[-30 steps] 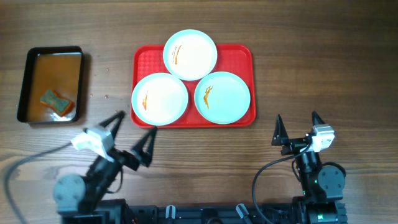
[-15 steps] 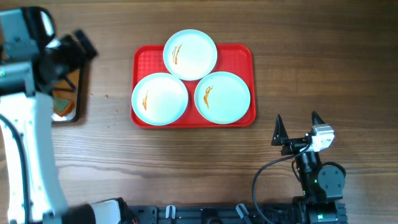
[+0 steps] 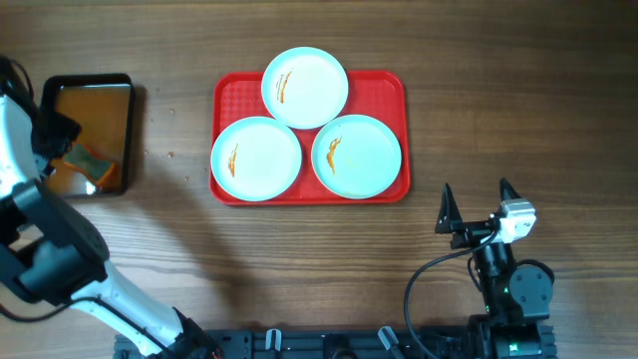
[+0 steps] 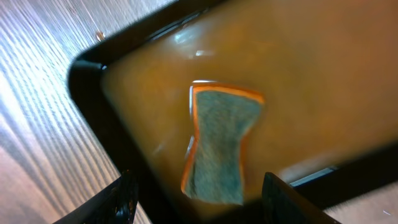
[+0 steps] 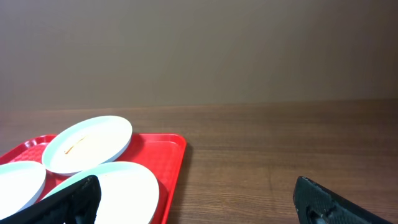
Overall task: Clean dirty plates on tray and stack at the side
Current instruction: 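Reach the left gripper to the sponge in the black water tray and grasp it, then dip and swish the held sponge in the water with the left gripper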
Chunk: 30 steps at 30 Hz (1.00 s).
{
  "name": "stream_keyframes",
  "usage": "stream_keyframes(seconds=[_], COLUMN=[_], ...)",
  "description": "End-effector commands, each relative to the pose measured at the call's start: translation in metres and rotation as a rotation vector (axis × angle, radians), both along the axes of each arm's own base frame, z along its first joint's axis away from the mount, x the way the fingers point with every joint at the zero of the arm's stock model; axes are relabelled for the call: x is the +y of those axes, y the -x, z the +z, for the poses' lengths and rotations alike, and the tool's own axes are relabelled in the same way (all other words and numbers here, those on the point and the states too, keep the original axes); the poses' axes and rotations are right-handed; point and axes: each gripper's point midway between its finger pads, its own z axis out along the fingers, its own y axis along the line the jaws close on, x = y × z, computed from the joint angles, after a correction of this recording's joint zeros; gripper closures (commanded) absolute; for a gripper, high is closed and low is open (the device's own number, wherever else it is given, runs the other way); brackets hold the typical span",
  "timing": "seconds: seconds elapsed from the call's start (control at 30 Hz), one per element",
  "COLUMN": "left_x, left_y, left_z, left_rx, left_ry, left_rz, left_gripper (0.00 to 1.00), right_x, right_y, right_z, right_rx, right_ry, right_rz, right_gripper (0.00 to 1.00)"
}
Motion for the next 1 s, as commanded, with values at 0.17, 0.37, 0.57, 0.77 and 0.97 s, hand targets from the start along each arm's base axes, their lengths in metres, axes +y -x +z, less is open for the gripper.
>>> stream_keyframes(seconds=[0.17,0.37,0.57,0.77,0.97], left_x=[-0.017,-0.015,-0.019,-0.008,-0.027], left_y=[-0.013,-0.016,-0.009,-0.004,-0.014], left_z=[-0.06,-0.081,-0.096,-0.091,-0.077], left_rx=[0.029,0.034,0.045,0.076,0.008], left_ry=[0.169,0.173,0.18,0.124,0.224], left_rz=[-0.068,-0.068,-0.067,-0.057,-0.074], left_gripper=[0.36,0.36,0.68,0.96,0.09], right_x=[-0.001,-0.001,-0.001,-0.001,-0.001], right_y=[0.0,0.0,0.0,0.0,0.0], right_z=[0.001,0.001,0.001,0.001,0.001], right_rx=[-0.008,-0.008,-0.008,-0.008,-0.008], right_ry=[0.013,0.013,0.013,0.013,0.013], right_rz=[-0.009,-0.009,-0.009,-0.009,-0.009], right_gripper=[0.0,0.0,0.0,0.0,0.0])
